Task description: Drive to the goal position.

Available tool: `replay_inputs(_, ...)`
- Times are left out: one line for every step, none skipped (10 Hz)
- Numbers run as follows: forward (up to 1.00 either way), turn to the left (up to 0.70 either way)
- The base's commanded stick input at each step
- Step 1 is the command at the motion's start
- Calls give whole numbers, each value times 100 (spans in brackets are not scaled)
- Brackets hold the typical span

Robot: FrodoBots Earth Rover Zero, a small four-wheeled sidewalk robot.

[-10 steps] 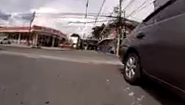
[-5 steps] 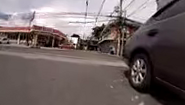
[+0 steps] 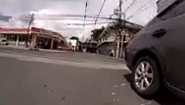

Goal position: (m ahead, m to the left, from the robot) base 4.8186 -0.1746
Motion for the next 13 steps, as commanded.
replay_inputs(70,0)
replay_inputs(70,0)
replay_inputs(70,0)
replay_inputs(70,0)
replay_inputs(70,0)
replay_inputs(70,0)
replay_inputs(70,0)
replay_inputs(70,0)
replay_inputs(70,0)
replay_inputs(70,0)
replay_inputs(70,0)
replay_inputs(70,0)
replay_inputs(70,0)
